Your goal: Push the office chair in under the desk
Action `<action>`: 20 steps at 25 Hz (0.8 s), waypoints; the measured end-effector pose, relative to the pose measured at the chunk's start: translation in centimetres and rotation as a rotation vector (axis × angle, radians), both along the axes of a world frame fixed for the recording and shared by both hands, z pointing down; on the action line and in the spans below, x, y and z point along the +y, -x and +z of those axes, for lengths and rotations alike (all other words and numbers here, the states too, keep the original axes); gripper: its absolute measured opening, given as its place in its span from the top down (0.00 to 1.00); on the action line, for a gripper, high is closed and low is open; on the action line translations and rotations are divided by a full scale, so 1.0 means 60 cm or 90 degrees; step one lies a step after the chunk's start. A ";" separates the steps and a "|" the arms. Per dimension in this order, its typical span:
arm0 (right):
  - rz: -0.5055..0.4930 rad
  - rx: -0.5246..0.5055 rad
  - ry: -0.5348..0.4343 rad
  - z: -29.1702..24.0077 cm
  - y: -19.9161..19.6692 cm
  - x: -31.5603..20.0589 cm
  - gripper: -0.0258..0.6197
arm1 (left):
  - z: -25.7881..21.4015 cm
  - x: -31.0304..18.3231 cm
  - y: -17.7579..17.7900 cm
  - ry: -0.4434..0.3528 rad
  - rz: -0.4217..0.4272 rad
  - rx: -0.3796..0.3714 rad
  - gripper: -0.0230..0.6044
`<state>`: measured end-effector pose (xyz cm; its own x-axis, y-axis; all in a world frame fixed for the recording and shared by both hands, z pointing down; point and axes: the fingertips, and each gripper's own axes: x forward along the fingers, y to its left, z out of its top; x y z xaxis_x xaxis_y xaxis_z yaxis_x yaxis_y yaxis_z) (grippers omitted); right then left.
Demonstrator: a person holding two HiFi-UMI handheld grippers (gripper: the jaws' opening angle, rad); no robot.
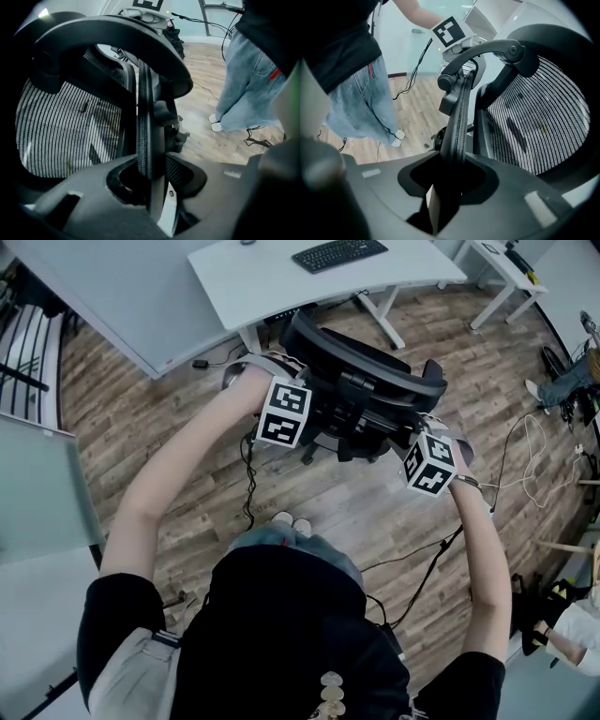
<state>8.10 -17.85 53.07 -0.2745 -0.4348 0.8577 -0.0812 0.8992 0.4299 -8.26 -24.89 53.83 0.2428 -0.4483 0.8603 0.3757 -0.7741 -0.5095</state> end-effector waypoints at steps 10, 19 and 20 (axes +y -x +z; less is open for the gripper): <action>-0.024 -0.016 0.002 0.003 -0.030 -0.056 0.77 | -0.008 -0.036 -0.031 0.012 -0.040 -0.001 0.77; -0.076 -0.015 0.007 -0.008 -0.081 -0.143 0.77 | -0.026 -0.095 -0.074 0.013 -0.080 0.005 0.77; -0.084 -0.015 0.012 -0.017 -0.093 -0.168 0.77 | -0.035 -0.116 -0.085 0.017 -0.086 0.006 0.77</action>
<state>13.69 -27.94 52.07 -0.3488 -0.3777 0.8577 0.0276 0.9106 0.4123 -3.14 -31.84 51.71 0.1895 -0.4543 0.8705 0.2619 -0.8310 -0.4907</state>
